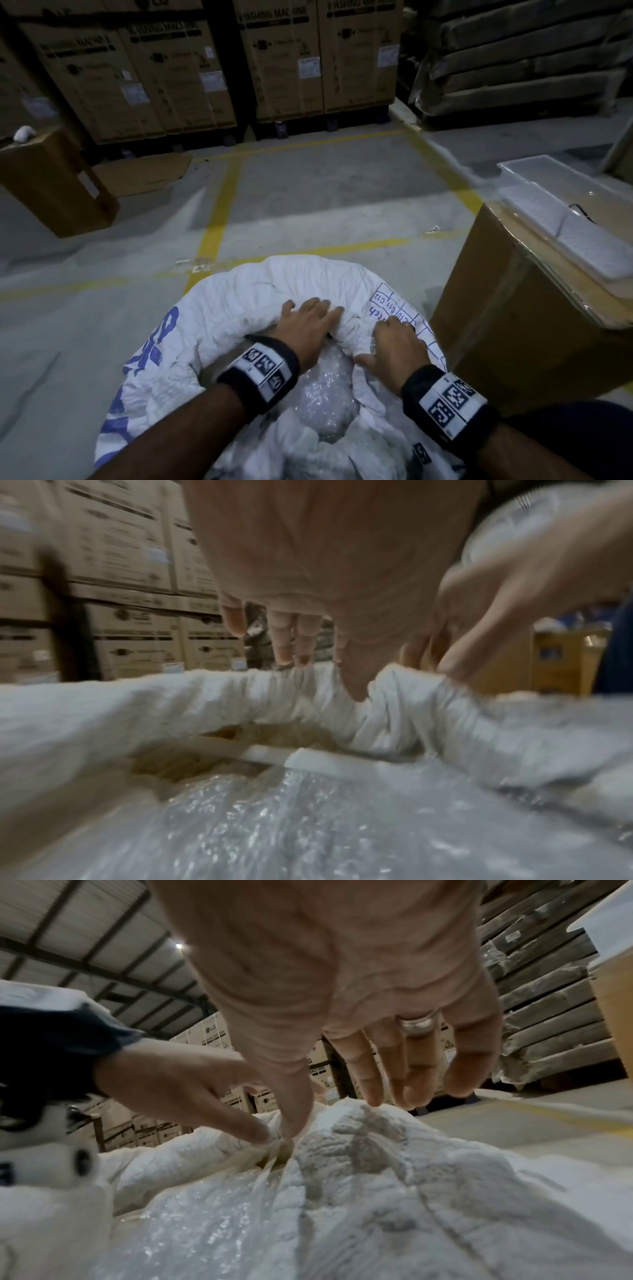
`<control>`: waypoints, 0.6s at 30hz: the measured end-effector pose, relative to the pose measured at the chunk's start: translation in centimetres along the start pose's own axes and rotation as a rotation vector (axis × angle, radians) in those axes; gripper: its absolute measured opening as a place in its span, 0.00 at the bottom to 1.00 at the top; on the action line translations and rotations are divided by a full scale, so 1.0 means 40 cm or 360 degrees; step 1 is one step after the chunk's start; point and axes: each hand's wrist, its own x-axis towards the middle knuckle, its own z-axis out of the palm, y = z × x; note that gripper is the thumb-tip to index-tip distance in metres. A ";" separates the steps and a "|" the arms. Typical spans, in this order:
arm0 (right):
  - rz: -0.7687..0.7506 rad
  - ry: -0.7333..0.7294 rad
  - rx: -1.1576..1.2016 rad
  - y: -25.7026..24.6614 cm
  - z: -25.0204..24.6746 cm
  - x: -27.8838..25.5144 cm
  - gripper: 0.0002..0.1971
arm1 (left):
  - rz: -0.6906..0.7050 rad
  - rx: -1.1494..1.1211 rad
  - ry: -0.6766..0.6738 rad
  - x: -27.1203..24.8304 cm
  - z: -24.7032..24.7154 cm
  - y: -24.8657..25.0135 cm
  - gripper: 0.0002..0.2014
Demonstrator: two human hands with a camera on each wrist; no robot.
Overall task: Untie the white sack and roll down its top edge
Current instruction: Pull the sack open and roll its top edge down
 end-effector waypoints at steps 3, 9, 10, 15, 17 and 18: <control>0.0064 -0.0078 0.0131 0.005 -0.001 -0.011 0.22 | 0.0119 0.0085 -0.0108 0.053 -0.002 0.021 0.33; 0.0265 -0.0160 0.0202 0.001 0.000 -0.024 0.31 | 0.0089 0.0084 -0.0248 0.117 -0.015 -0.012 0.16; 0.0299 -0.0148 0.0258 -0.006 0.004 -0.026 0.35 | 0.0101 0.0058 -0.0263 0.123 -0.014 -0.017 0.16; 0.0384 0.0020 0.0395 -0.053 0.049 -0.019 0.55 | 0.0110 -0.0099 -0.0276 0.135 -0.019 -0.033 0.20; 0.0386 0.0053 0.0477 -0.055 0.063 -0.005 0.57 | 0.0108 -0.0171 -0.0263 0.140 -0.026 -0.036 0.20; 0.0364 0.0053 0.0537 -0.052 0.065 0.003 0.54 | 0.0108 -0.0191 -0.0264 0.141 -0.031 -0.037 0.20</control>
